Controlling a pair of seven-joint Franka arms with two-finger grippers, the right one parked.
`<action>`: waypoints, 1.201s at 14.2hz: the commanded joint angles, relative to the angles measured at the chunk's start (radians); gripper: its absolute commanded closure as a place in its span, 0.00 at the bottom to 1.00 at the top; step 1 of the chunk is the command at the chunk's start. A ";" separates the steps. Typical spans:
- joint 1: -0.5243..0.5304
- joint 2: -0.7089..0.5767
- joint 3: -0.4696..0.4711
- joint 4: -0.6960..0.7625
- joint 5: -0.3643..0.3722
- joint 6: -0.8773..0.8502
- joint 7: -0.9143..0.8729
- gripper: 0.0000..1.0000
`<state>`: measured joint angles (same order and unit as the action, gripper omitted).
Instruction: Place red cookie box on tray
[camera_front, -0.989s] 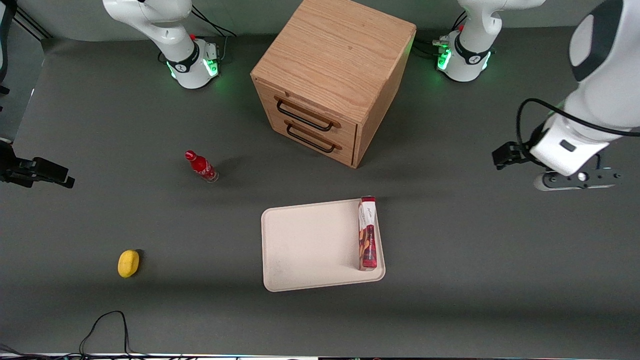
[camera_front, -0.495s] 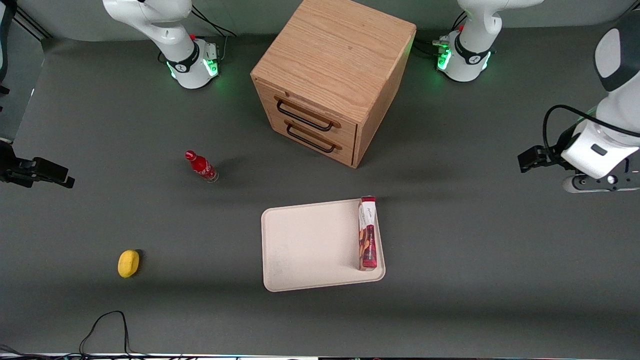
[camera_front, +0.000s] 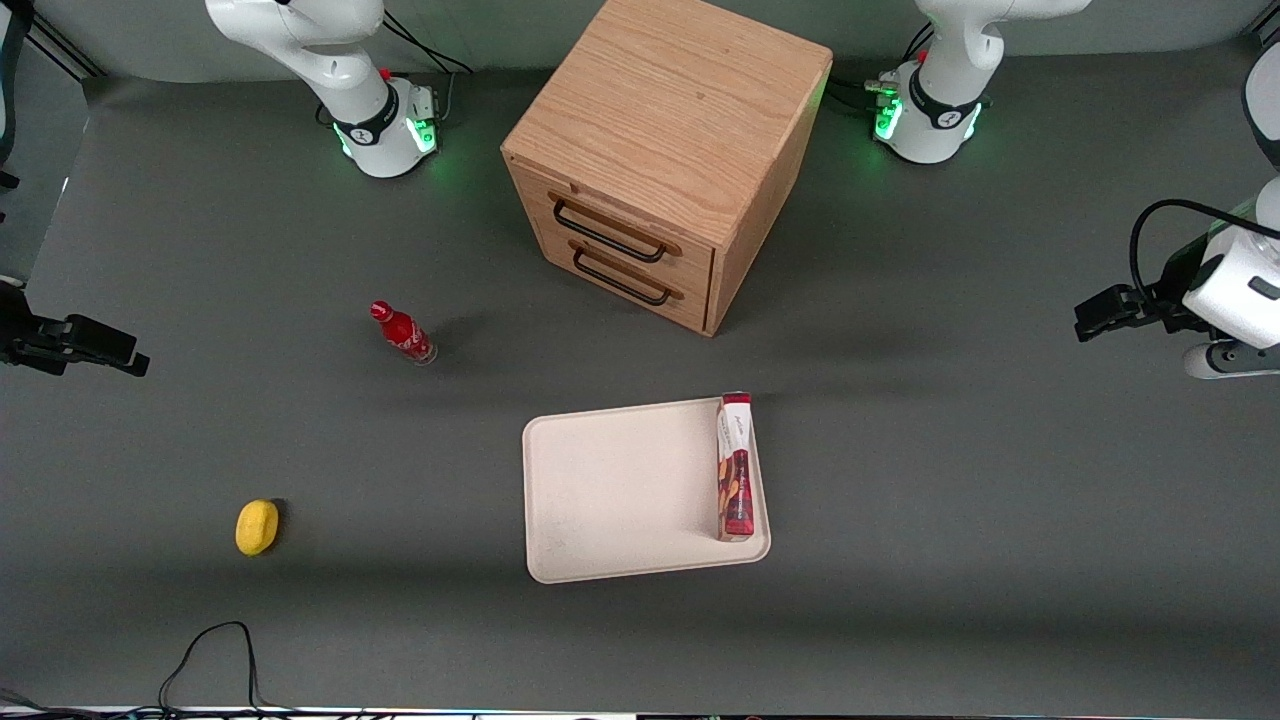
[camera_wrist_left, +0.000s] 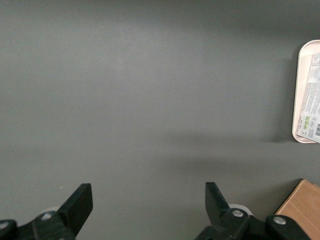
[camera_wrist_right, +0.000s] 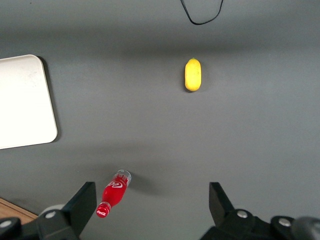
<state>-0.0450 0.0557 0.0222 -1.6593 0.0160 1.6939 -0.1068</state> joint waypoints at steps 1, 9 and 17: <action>-0.013 0.001 0.018 0.027 -0.030 -0.034 0.016 0.00; -0.015 -0.017 0.015 0.036 -0.036 -0.118 0.053 0.00; 0.008 -0.014 -0.021 0.049 -0.034 -0.120 0.047 0.00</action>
<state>-0.0470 0.0506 0.0076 -1.6203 -0.0110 1.5998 -0.0748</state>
